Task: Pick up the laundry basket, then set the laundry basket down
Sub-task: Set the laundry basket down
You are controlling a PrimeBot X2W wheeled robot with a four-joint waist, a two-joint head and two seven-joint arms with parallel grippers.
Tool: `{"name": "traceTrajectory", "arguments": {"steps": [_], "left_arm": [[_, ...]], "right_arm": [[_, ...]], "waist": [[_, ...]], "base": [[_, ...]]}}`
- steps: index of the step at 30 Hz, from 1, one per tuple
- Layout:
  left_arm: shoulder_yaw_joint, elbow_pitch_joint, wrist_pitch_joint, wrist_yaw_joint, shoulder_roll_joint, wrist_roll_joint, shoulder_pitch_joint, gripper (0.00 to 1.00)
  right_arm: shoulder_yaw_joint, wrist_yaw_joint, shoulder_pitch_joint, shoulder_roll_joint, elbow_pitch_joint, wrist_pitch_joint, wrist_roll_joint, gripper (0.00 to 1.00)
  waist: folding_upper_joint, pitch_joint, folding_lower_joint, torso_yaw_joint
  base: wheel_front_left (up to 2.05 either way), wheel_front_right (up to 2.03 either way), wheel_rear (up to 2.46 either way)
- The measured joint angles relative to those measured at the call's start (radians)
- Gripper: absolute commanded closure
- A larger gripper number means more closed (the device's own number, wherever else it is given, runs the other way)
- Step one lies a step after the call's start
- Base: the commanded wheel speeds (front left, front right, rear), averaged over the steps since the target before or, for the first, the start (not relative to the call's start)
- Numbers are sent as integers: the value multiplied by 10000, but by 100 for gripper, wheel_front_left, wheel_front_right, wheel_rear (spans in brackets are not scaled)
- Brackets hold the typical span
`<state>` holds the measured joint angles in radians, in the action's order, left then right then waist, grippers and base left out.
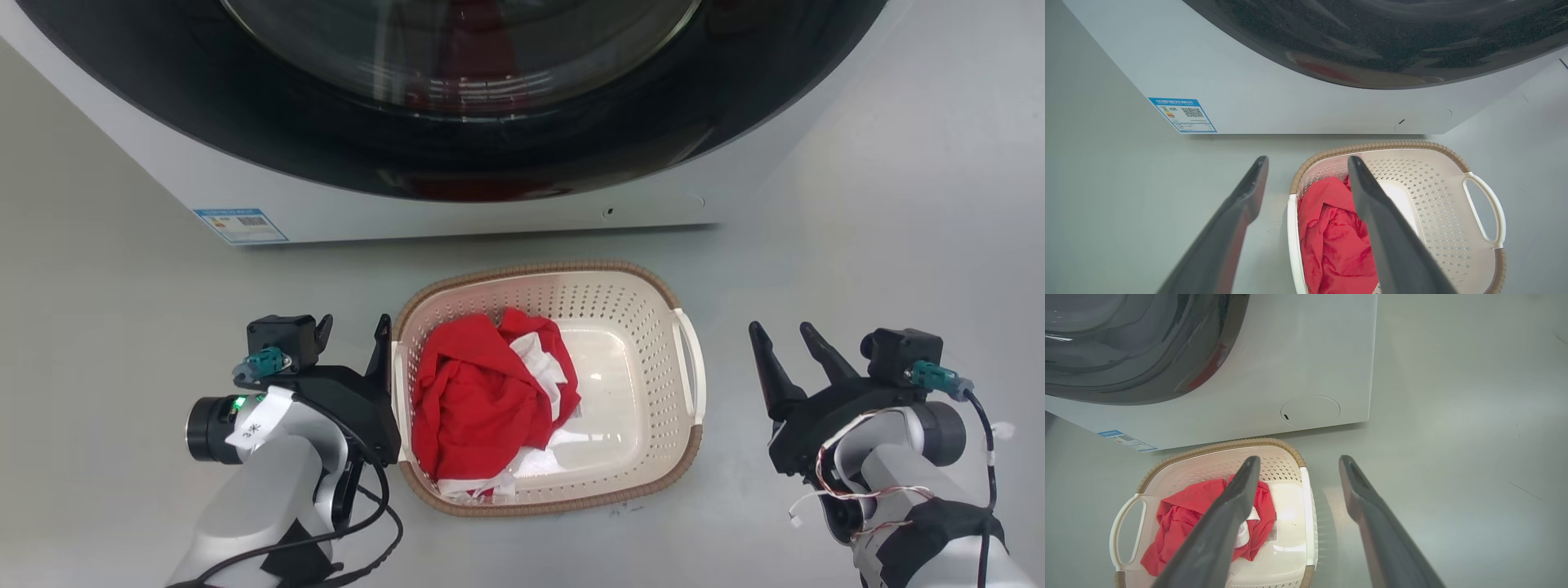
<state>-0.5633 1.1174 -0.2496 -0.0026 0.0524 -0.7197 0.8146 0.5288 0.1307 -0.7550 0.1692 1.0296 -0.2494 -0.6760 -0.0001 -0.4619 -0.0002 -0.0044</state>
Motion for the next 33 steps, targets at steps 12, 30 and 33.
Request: {"name": "traceTrajectory", "arguments": {"steps": [12, 30, 33], "left_arm": [[192, -2056, 0, 614, 606, 907, -1608, 0], [876, -6495, -2, 1172, 1375, 2288, -4450, 0], [1043, -7217, -4, 1183, 1450, 2435, -4961, 0]], "right_arm": [[-316, -387, 1456, 157, -1605, 0, 614, 0], [-934, -1467, 3771, 742, -4610, -2, 1678, 0], [-1016, -1682, 4172, 771, -5172, -2, 1808, 0]], "waist": [[1, 1772, 0, 84], [0, 3677, 0, -1], [0, 3918, 1, -14]], "base": [[0, 0, 0], [0, 0, 0], [0, 0, 0]]}}
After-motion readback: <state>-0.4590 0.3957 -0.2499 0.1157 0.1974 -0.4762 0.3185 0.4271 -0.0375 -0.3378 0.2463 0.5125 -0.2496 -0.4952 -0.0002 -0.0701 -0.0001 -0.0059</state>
